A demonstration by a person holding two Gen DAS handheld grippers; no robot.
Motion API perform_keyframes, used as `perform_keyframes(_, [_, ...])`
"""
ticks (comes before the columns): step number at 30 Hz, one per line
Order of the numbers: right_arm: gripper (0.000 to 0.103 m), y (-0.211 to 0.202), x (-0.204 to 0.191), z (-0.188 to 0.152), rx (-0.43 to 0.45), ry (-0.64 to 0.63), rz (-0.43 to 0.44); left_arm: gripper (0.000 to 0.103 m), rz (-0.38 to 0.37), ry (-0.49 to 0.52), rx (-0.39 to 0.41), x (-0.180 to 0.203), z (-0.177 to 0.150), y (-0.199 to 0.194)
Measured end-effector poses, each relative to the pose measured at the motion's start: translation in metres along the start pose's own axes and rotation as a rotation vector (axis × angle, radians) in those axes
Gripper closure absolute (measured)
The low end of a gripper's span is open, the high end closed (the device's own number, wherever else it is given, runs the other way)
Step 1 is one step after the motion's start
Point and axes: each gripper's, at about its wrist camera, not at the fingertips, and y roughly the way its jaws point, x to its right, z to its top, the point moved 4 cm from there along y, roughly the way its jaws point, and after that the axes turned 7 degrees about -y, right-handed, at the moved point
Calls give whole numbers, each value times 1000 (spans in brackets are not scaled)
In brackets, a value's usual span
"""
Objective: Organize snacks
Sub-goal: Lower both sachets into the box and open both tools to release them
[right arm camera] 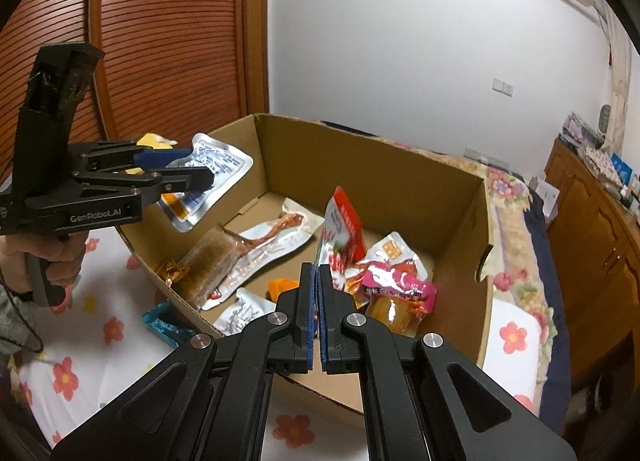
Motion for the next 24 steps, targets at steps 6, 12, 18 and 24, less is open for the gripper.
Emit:
perform_keyframes(6, [103,-1,2,-2,3,35,0,35,-20,3,23,5,-5,-14])
perform_keyframes(12, [102,-31,-6,-4,50,59,-5,21,-21,-13,42,7,-16,-34])
perform_keyframes(18, [97,-58,-23,-14,59,68,-22,6,-11,-9,65,9,-31,-64])
perform_keyframes(24, [49,-77,-37,-30,72,136,-16,2,2,-6,61,12,-52,-85])
